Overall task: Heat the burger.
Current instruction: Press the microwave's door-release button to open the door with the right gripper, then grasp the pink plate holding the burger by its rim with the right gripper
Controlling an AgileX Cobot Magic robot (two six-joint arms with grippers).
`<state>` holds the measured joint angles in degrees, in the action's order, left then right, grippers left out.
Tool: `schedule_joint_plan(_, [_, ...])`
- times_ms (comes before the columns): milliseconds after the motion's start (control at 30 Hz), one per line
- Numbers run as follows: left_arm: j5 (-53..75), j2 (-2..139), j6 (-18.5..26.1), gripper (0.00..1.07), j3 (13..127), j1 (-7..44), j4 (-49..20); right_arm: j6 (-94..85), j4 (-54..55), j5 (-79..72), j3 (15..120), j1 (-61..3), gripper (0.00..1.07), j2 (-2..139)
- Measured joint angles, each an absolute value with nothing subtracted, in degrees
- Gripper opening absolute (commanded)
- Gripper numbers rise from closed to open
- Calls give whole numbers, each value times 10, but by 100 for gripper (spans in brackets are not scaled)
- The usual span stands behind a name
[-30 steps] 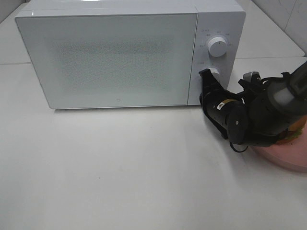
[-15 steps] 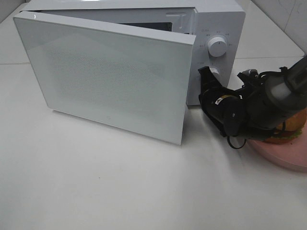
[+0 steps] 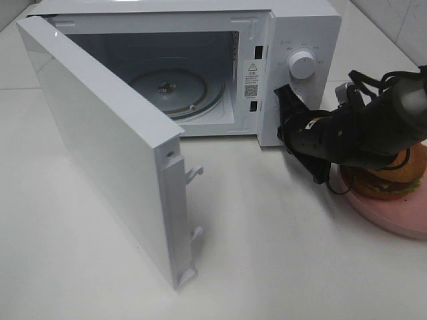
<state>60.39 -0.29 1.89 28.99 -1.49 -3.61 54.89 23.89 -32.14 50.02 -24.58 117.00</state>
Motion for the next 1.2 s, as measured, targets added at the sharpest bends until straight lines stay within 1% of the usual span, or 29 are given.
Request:
schedule_joint_plan(67, [604, -3, 19, 0, 290, -15, -36, 532, 228, -292, 501, -243, 4, 1159])
schedule_joint_plan(100, [604, -3, 19, 0, 290, -15, -36, 513, 194, -248, 502, -246, 5, 1144])
schedule_joint_plan(133, [604, -3, 19, 0, 290, -15, -36, 513, 194, -248, 502, -246, 5, 1144])
schedule_joint_plan(200, [604, -3, 19, 0, 290, -15, -36, 482, 158, -223, 516, -260, 6, 1121])
schedule_joint_plan(500, [604, -3, 19, 0, 290, -15, -36, 390, 150, -114, 520, -260, 9, 1079])
schedule_joint_plan(767, [604, -3, 19, 0, 290, -15, -36, 228, 148, -21, 520, -260, 12, 1043])
schedule_joint_plan(800, [604, -3, 19, 0, 290, -15, -36, 228, 148, -21, 520, -260, 12, 1043])
schedule_joint_plan(833, [604, -3, 19, 0, 290, -15, -36, 189, 148, 0, 520, -260, 12, 1035])
schedule_joint_plan(967, [604, -3, 19, 0, 290, -15, -36, 139, 143, 20, 520, -260, 14, 1023])
schedule_joint_plan(1000, [604, -3, 19, 0, 290, -15, -36, 106, 129, 40, 520, -260, 15, 1015])
schedule_joint_plan(1067, [604, -3, 19, 0, 290, -15, -36, 95, 121, 49, 520, -260, 16, 1011])
schedule_joint_plan(1200, [604, -3, 19, 0, 290, -15, -36, 56, 66, 113, 520, -260, 20, 996])
